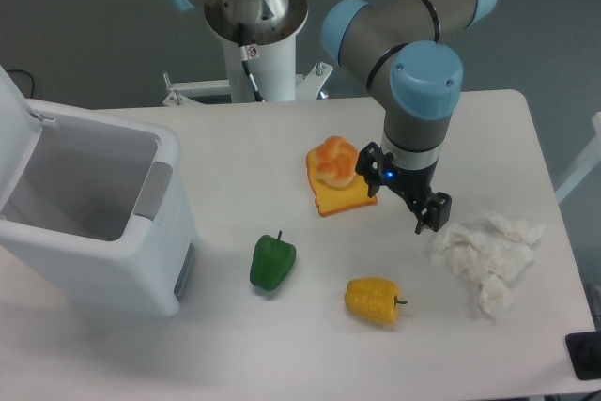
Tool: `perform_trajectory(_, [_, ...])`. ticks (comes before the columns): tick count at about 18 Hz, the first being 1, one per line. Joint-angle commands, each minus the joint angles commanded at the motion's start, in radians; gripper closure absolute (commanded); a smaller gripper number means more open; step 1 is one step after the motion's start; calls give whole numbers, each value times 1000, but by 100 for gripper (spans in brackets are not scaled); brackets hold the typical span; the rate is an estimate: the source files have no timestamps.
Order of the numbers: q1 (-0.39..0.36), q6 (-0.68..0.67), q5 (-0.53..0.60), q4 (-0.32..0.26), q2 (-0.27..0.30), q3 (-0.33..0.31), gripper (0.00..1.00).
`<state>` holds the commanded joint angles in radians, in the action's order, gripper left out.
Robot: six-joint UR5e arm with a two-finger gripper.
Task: Close the trash can
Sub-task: 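Raise the gripper and move it over toward the raised trash can lid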
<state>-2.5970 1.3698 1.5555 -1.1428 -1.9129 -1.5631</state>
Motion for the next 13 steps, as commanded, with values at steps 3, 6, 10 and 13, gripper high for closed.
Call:
perform_trajectory(3, [12, 2, 5, 2, 0, -3, 0])
perform_trajectory(6, [46, 3, -3, 3, 12, -15, 0])
perform_trajectory(10, [64, -96, 8, 17, 28, -23, 0])
perform_trajectory(13, [67, -150, 8, 17, 57, -58, 0])
